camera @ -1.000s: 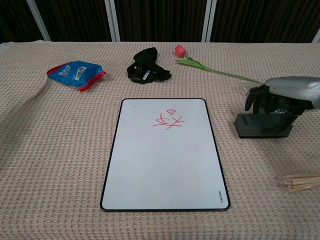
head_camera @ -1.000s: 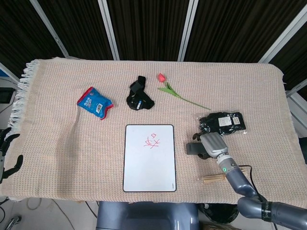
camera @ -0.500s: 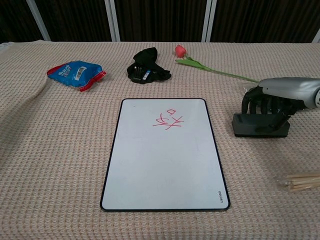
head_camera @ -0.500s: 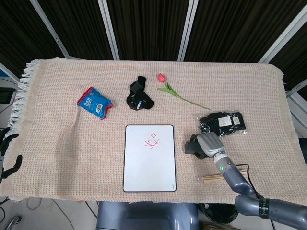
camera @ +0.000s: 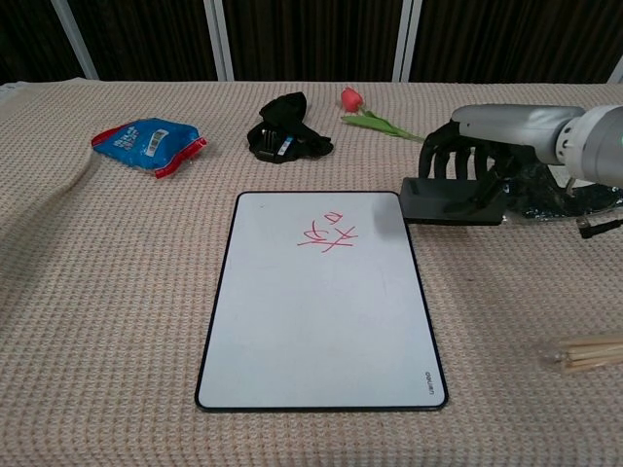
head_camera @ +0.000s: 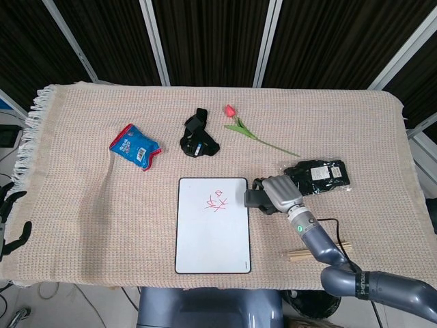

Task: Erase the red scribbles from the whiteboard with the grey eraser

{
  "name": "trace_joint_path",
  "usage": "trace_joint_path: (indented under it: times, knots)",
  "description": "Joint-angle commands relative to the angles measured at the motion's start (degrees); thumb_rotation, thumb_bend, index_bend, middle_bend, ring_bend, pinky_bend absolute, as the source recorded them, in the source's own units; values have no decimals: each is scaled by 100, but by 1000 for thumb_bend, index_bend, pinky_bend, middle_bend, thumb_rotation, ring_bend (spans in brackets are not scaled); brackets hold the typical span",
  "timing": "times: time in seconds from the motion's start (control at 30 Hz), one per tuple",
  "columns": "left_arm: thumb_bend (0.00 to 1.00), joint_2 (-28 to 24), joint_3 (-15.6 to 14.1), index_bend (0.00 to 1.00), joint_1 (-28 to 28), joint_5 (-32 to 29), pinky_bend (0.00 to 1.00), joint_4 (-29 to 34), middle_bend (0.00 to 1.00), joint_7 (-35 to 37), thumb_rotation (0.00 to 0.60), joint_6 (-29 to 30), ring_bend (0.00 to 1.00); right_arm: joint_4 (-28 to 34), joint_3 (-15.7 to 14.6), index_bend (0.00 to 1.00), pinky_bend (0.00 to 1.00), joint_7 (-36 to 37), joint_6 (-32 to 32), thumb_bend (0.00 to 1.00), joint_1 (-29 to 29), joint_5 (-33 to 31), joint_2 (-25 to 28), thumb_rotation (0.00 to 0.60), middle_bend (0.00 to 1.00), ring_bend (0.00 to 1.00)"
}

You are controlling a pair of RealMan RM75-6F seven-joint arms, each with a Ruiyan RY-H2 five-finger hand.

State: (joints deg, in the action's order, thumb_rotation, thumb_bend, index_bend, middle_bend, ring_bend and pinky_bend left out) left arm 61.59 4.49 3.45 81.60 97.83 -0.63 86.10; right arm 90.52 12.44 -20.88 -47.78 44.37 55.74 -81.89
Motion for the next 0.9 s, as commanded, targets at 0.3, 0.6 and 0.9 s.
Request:
trace_joint_path:
  times: [0.3,0.6,0.9]
  knots:
    - [385,-22,0,195,-5,-22,12,-4,37,33,600,-11,0,-851,216,429,491,-246,-229,399,546,-113,-1069,600,451,489]
    - [385,-42,5,195,-12,-31,12,10,37,70,600,-7,0,-1540,355,429,484,-470,-276,390,876,-447,-1695,600,444,482]
    - [385,-40,10,195,-9,-37,12,2,37,61,600,-9,0,-2088,495,429,484,-500,-427,389,1071,-532,-2205,600,443,480]
